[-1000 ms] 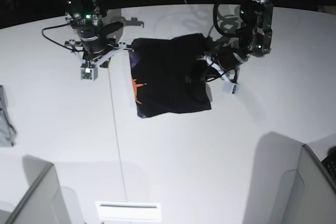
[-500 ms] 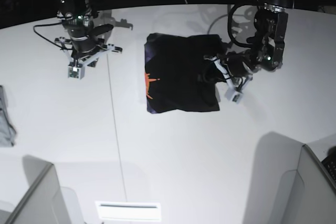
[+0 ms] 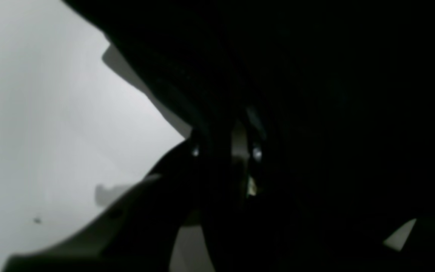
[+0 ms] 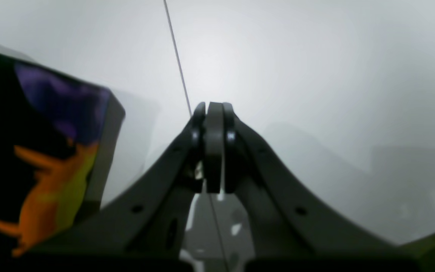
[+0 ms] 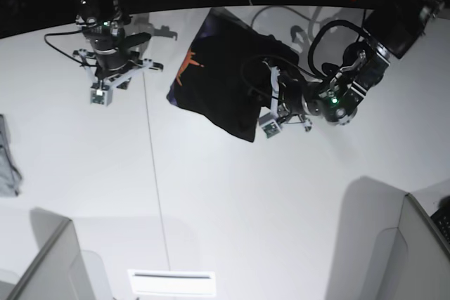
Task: Fold the T-shirt properly
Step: 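Grasp the folded shirt's edge with the left gripper and drag it to reposition, then press the folded shirt flat with the left gripper and release it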
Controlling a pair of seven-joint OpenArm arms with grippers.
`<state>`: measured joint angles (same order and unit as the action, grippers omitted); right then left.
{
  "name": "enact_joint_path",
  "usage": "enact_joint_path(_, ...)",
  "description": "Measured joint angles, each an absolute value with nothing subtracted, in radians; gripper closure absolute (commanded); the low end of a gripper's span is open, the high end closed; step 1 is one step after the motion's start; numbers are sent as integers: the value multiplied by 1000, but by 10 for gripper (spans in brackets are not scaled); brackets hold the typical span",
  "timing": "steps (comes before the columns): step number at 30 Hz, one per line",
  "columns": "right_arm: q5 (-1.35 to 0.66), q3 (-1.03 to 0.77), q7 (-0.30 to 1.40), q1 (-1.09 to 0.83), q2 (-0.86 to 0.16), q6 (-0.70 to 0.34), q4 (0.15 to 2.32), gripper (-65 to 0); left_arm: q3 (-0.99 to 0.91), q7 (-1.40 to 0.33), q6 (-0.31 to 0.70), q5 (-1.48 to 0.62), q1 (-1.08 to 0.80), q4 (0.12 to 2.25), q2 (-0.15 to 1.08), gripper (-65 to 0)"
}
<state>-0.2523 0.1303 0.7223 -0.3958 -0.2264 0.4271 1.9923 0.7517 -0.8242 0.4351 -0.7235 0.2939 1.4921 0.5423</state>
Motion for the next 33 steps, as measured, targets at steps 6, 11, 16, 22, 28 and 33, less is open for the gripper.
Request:
enact_joint_path(6,-240,-6,719,-439,-154,427,1991,0,975,-846,441,-711,481,1481,547,0)
enact_joint_path(11,-244,-45,718,-494,-144,426,1990,0,1130,-836,445,-496,582,1492,518,0)
enact_joint_path(16,-243,-81,717,-548,-145,427,1990,0,1122,-825,669,-168,562,1499,436,0)
enact_joint_path(22,-241,-105,712,-583,-73,427,1990,0,1011,-687,689,224,432,1502,353,0)
enact_joint_path(28,-236,-109,717,-585,-47,427,1990,0,970,-676,685,336,377,1503,305,0)
enact_joint_path(33,-237,-109,715,-586,-23,427,1990,0,969,-669,682,329,379,1497,307,0)
